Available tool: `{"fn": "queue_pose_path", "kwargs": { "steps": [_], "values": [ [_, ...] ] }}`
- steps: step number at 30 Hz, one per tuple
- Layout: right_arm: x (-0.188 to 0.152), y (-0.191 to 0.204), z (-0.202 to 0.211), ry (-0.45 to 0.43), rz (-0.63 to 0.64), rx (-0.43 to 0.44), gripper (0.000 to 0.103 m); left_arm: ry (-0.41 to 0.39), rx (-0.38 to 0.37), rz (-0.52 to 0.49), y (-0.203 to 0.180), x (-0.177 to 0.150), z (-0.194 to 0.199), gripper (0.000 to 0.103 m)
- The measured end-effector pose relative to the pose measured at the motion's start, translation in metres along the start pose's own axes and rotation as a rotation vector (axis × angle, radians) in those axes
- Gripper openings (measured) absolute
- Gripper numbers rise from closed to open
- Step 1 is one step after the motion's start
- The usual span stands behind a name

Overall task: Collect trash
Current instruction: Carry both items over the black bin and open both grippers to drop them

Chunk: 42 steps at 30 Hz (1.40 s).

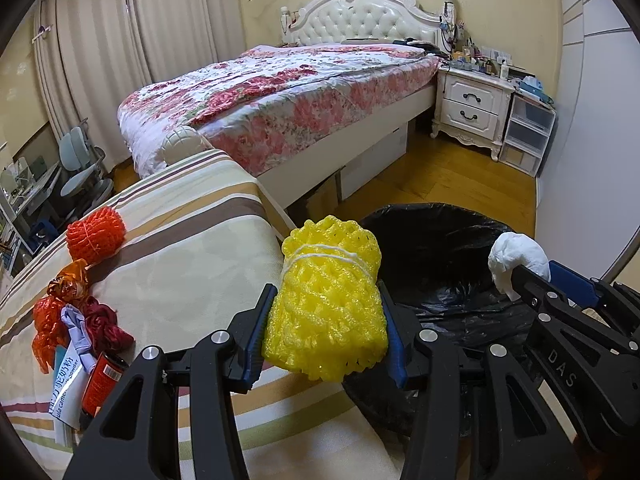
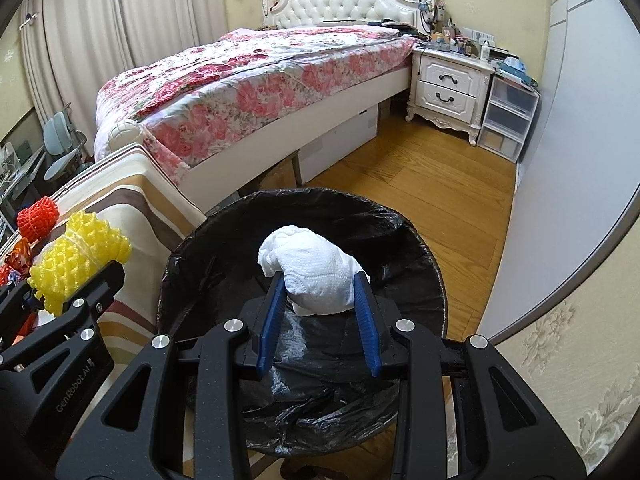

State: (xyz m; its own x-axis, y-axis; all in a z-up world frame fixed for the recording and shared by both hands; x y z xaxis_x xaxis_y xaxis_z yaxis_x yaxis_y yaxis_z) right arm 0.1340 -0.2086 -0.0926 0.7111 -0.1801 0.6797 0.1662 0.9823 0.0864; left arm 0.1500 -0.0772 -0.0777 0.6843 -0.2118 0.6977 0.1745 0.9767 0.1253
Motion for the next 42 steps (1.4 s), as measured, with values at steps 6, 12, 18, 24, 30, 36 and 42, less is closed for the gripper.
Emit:
{"fn": "queue_pose_path", "kwargs": {
  "steps": [6,12,18,24,30,36,42],
  "values": [
    [0.002,-0.004,-0.005,0.008,-0.006,-0.004,0.034,0.0,0.001,-0.006,-0.005,0.004,-0.003,0.048],
    [0.002,-0.008,-0.006,0.0,-0.014,-0.011,0.054,-0.01,0.0,-0.012,-0.008,0.005,-0.002,0.069],
    [0.0,-0.014,-0.003,-0.005,-0.027,-0.027,0.057,-0.019,0.0,-0.006,-0.008,0.007,0.003,0.077],
    [-0.002,-0.015,0.002,-0.004,-0.032,-0.035,0.058,-0.019,0.018,-0.01,-0.005,0.006,0.007,0.079],
    [-0.009,-0.014,0.008,0.002,-0.041,-0.036,0.059,-0.018,0.019,-0.007,0.001,0.001,0.016,0.079],
    [-0.019,-0.006,0.019,0.009,-0.025,-0.023,0.06,-0.021,0.022,-0.005,0.009,-0.007,0.027,0.079],
    [-0.033,0.01,0.033,0.014,-0.006,0.003,0.064,-0.026,0.033,0.007,0.024,-0.021,0.045,0.079]
  ]
}}
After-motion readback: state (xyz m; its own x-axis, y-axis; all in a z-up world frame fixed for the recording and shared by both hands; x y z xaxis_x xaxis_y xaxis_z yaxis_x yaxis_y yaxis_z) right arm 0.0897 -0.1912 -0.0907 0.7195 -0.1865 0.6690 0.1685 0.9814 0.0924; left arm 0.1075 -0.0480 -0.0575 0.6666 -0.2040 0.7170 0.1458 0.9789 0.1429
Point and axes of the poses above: each gripper's, at about its wrist camera, not at the fingertips, and z roughly against the way its jaws point, y to its left, x to its top, the point moved 7 cm from there along -z, roughly the way its jaws point, and after that the axes turned 3 degrees about x, right-handed, at the moved point
